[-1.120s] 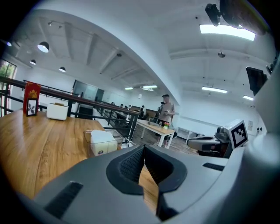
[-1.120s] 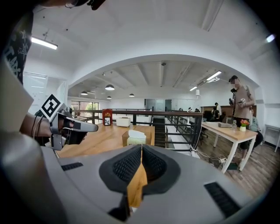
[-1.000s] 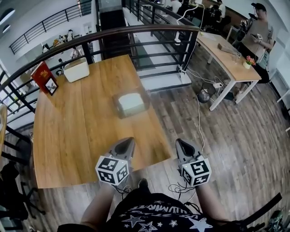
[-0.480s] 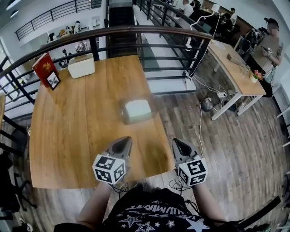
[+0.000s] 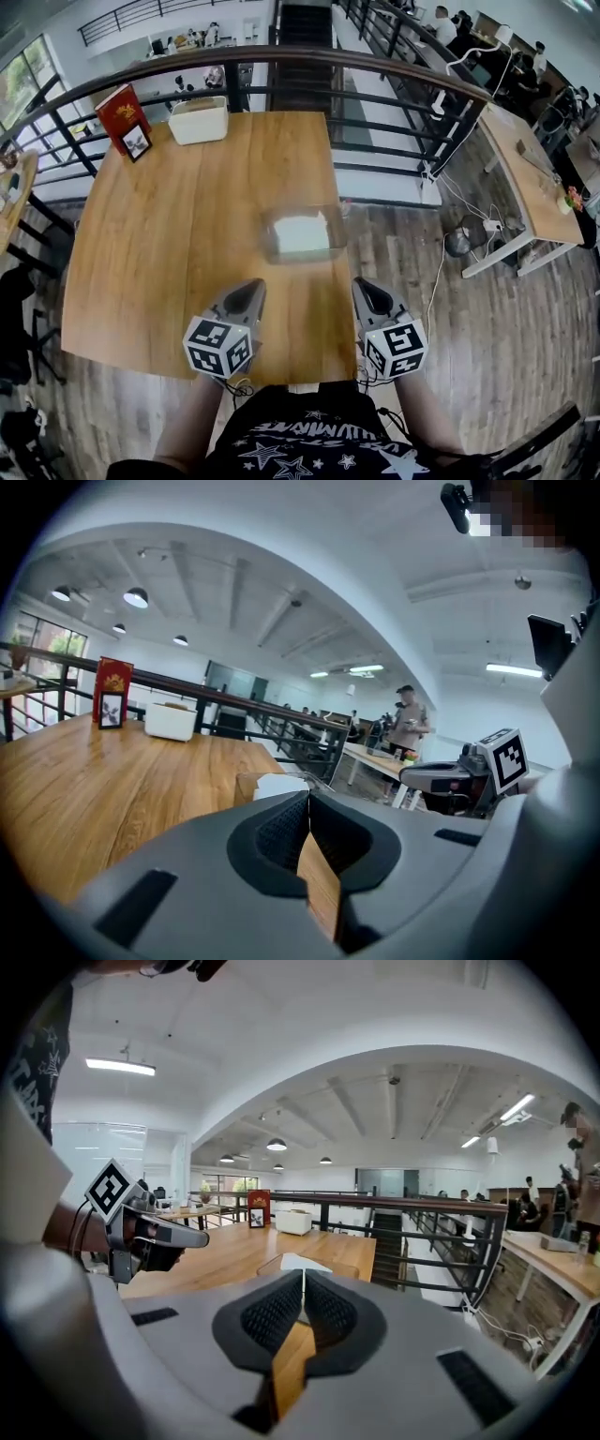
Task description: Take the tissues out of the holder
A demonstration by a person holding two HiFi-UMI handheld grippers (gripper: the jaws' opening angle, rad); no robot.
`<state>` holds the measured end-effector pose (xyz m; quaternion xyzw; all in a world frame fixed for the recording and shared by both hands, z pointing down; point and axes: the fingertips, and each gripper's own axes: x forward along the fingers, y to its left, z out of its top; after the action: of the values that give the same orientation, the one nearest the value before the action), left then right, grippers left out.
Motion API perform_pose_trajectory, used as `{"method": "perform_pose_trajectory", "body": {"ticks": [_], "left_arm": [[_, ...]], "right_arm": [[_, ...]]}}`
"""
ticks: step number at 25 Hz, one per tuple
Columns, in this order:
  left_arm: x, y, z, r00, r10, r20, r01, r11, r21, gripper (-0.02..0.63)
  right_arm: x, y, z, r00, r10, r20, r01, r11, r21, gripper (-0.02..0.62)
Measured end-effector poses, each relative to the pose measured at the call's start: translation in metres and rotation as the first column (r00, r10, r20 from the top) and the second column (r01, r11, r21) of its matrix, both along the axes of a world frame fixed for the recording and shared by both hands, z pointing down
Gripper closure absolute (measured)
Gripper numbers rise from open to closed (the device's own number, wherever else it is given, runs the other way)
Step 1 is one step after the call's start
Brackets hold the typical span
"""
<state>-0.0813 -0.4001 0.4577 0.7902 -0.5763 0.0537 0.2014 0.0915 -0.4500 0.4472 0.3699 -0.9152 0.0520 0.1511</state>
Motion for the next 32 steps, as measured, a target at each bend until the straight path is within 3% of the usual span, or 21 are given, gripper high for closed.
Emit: {"method": "perform_pose_trajectory", "body": {"ticks": [4,9,14,17,25,29,32], "left_arm": [[0.002,-0.015,0.007,0.993,-0.119,0.017,0.119,0.993,-0.027,0.591],[0.020,-0.036,0.006,0.967,-0.254,0.035,0.256,0.966,-0.046,0.591],[0.039,-0.057,0.019,0.949,-0.298,0.104,0.304,0.952,-0.041,0.591],[0.042,-0.057,0.022,0.926,-0.352,0.135,0.361,0.931,-0.047,0.591],[0.033,-0.049,0.022,0.867,-0.478,0.138,0.489,0.870,-0.060,0.591],[0.023,-0.044,0.024,0.851,-0.510,0.128,0.520,0.852,-0.064,0.591],[0.011,-0.046,0.027,0.857,-0.502,0.117,0.510,0.858,-0.060,0.591]], "right_arm": [[-0.006,-0.037,0.006,0.993,-0.121,0.014,0.121,0.993,-0.015,0.577],[-0.007,-0.084,0.012,0.959,-0.283,0.015,0.284,0.958,-0.049,0.577],[-0.013,-0.111,0.031,0.900,-0.435,-0.012,0.432,0.897,-0.089,0.577],[-0.031,-0.122,0.038,0.861,-0.508,0.001,0.506,0.857,-0.100,0.577],[-0.071,-0.136,0.053,0.767,-0.642,-0.020,0.626,0.754,-0.199,0.576],[-0.090,-0.145,0.059,0.751,-0.657,-0.067,0.629,0.742,-0.232,0.575],[-0.104,-0.150,0.065,0.748,-0.656,-0.100,0.615,0.742,-0.268,0.575]]}}
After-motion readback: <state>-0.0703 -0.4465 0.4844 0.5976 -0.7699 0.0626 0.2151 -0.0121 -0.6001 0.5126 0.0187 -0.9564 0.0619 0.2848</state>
